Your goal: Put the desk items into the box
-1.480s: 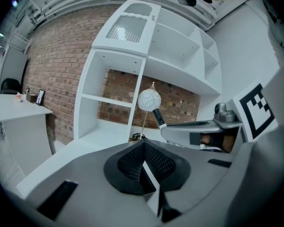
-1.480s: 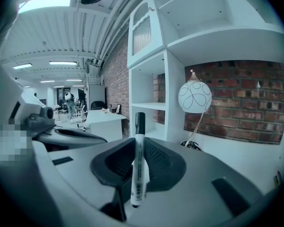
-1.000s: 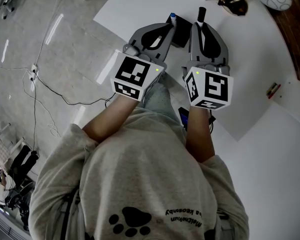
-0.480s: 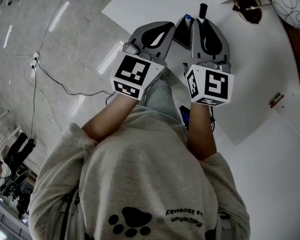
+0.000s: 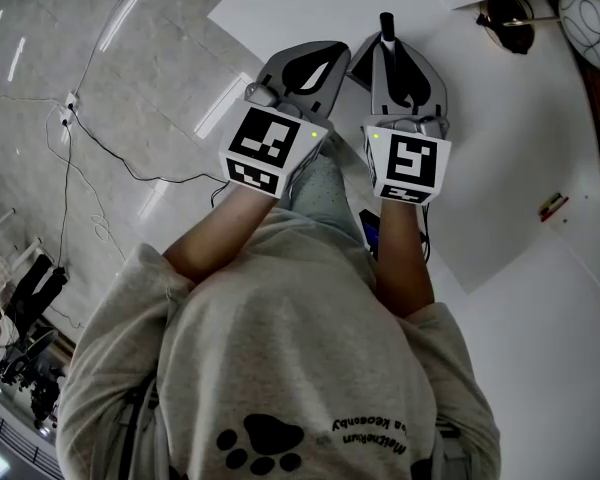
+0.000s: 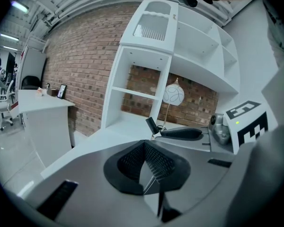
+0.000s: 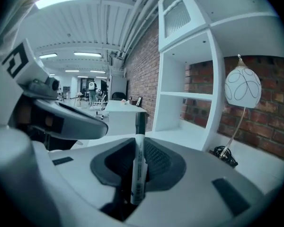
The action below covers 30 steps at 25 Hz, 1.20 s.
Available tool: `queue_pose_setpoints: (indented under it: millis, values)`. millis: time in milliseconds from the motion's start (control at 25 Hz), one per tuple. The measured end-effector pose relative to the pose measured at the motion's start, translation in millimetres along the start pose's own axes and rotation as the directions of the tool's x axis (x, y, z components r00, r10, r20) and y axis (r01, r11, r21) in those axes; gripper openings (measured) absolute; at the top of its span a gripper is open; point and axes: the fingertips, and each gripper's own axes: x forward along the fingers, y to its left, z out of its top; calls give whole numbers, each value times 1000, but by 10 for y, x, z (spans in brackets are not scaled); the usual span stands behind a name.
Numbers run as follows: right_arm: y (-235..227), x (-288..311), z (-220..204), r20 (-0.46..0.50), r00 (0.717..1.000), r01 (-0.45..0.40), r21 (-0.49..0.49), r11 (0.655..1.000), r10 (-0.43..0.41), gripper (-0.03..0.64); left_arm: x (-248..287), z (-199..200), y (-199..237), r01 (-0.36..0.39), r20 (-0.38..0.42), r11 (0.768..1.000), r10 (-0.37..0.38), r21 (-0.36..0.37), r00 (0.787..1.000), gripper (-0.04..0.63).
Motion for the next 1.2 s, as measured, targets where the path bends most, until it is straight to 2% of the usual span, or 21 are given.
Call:
queue_pose_setpoints:
  millis: [360,640,840,1000,1200]
  values:
    - [41,63,-127,-79,997,4,-80,997,-10,74,31,-53,-64,15,-5,1000,-15,-3,1000,8]
    - [42,30,-95,-51,999,8,-72,997,-11,74,33,-67,-105,21,-7,1000,-21,-5,1000,8]
    - [46,46,-162,-112,994,-6,-58,998,-1,74,30,-76,-129,25,-9,1000,-25,-7,1000,8]
    - [37,77,-293,-234,972,-28,-18,999,23,74,32,-70,-136,25,-6,1000,-25,-9,1000,8]
    - [56,123,-445,-402,913,-70,21,997,72,75,25,-56,-129,23,-3,1000,-23,-12,1000,8]
